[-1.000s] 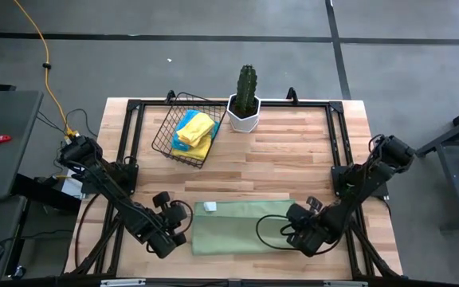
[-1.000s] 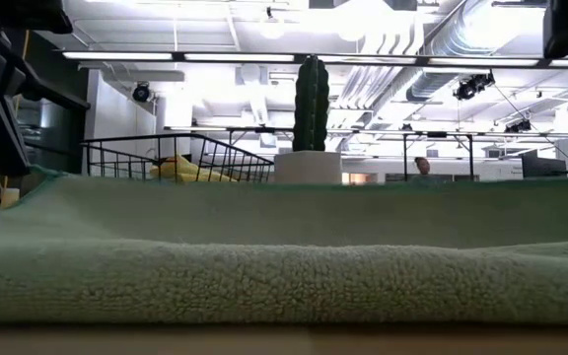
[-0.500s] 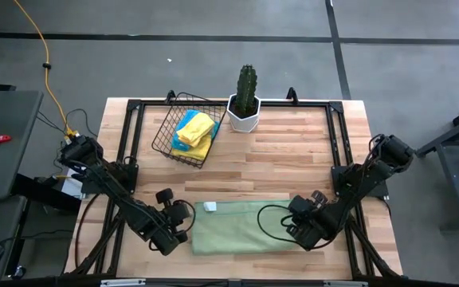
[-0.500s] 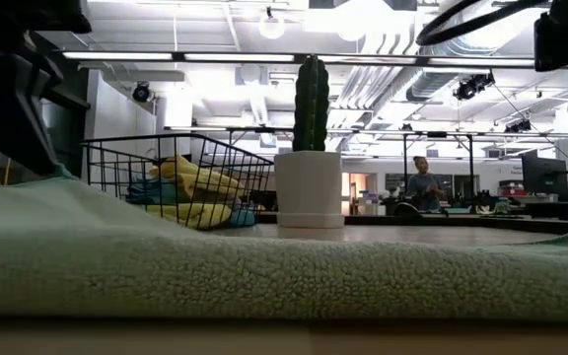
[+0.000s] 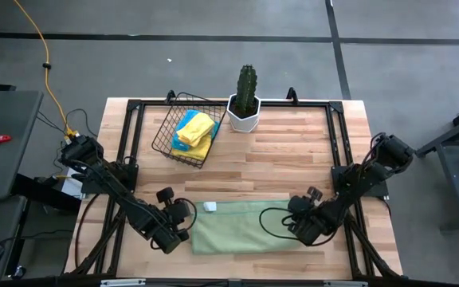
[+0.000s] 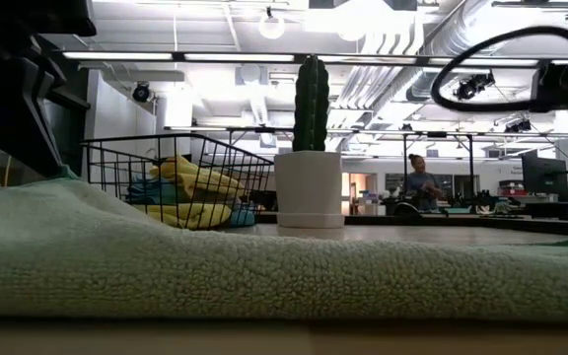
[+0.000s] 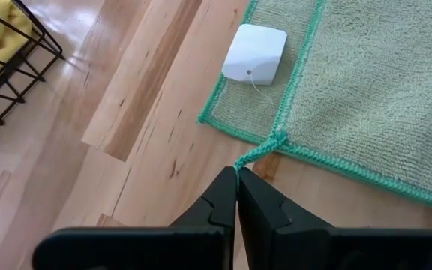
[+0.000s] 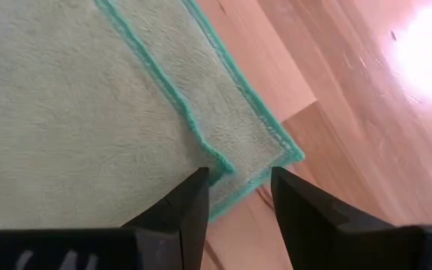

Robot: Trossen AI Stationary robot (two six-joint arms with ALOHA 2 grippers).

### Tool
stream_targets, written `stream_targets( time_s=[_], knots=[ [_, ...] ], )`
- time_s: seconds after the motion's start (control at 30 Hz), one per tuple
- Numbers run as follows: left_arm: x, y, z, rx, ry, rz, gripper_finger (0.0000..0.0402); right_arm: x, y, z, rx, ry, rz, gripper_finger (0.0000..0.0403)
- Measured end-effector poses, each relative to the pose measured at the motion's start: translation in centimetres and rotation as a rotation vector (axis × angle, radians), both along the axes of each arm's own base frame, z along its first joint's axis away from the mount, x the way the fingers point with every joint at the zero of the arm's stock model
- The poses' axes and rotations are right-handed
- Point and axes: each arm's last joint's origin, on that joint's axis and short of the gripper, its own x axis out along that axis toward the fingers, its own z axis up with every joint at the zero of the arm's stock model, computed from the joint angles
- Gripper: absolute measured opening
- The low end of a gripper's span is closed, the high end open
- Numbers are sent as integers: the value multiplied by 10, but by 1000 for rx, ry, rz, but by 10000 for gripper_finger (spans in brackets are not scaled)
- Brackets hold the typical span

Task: Fold microfiber towels
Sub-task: Fold the green microfiber towel on the table

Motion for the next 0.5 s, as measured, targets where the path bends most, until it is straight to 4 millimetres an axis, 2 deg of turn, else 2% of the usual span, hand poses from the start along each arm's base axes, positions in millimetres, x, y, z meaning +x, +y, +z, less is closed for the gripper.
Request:
stream_targets(
  time_s=[0.17, 0.5],
  knots=[
    [0, 0, 0, -4, -4, 6, 1, 0, 0, -8, 13, -35, 50, 136],
    [0, 0, 0, -4, -4, 7, 1, 5, 5, -8, 19, -65, 162, 135]
  ],
)
